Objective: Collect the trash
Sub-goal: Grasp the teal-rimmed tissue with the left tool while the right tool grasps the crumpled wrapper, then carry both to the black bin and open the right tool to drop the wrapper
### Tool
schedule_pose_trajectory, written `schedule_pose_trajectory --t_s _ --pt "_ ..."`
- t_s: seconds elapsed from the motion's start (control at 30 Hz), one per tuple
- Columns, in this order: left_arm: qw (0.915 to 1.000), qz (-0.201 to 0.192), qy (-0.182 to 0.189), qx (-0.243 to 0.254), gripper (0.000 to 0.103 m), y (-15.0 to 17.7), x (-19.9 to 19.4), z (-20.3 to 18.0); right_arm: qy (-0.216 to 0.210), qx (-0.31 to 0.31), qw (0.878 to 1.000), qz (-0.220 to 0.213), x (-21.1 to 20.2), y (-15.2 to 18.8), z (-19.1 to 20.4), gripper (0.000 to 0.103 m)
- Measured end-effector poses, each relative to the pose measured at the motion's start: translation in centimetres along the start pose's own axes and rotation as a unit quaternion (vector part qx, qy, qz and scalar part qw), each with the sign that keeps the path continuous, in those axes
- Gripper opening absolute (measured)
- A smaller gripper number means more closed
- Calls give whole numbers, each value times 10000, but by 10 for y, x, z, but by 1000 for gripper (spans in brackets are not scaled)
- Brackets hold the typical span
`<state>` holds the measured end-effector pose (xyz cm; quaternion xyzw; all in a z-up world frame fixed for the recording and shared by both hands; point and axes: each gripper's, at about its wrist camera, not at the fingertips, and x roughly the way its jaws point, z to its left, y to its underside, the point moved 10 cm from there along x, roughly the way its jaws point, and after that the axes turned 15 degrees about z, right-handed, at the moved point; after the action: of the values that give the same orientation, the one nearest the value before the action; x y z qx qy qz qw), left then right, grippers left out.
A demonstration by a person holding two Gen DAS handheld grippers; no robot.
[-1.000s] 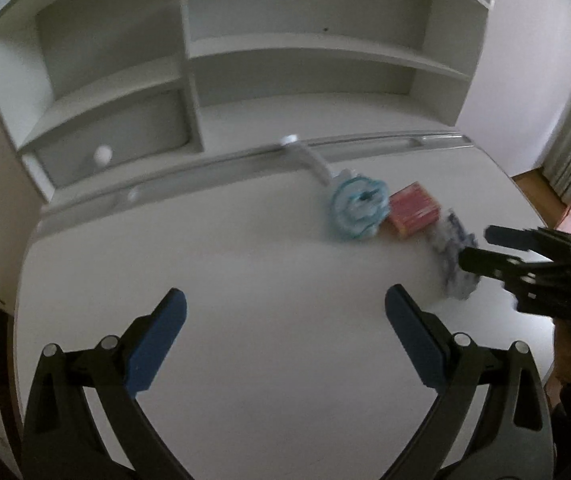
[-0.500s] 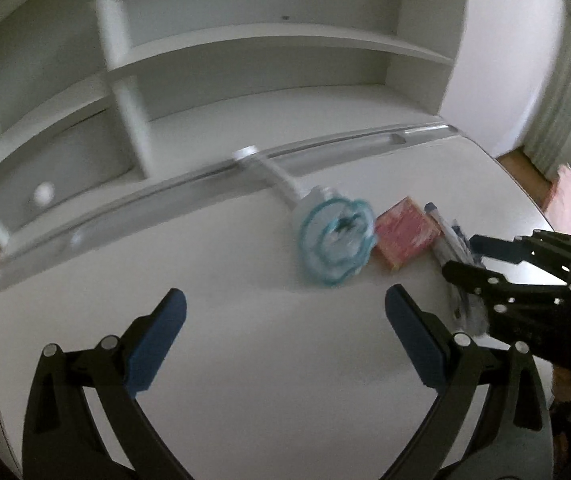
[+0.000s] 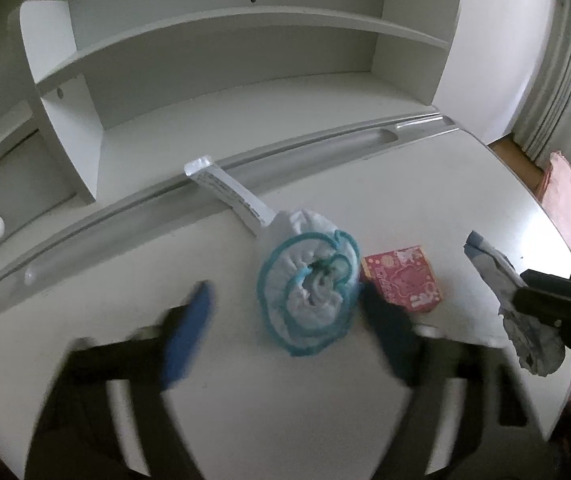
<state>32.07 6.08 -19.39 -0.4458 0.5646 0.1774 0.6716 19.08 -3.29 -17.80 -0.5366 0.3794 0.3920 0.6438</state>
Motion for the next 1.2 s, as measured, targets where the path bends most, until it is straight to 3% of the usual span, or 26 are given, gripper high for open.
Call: schedule_pose_trajectory --t_s 0.03,0.1,0.37,0.5,0.67,0.77,1.0,1.13,1.2 --pt "10000 -13 -20 2 29 0 -2 -1 -11 19 10000 -21 -2 1 -1 12" --pt "9998 -141 -137 9 23 0 -12 -3 -67 62 9999 -83 -6 4 -5 12" --pt "9986 -514 -15 143 20 6 -56 -48 -111 594 9975 -357 -36 28 -51 12" --pt "9961 -583 234 614 20 5 -66 -115 53 1089 9923 -588 -62 56 -101 12" --pt "9860 -538 793 1361 20 3 -57 -235 454 2006 9750 -836 -99 122 -193 12" --pt "9760 -460 1106 1818 20 9 -46 -314 710 2628 9579 -916 -119 177 -251 12" --pt "9340 -98 1746 3116 20 55 -19 -499 1084 4093 9029 -736 -135 332 -364 12" --pt "9085 213 2006 3659 20 97 16 -585 1038 4704 8749 -498 -123 405 -400 12" --pt "9003 464 2007 3833 20 118 44 -614 984 4936 8634 -357 -112 435 -413 12"
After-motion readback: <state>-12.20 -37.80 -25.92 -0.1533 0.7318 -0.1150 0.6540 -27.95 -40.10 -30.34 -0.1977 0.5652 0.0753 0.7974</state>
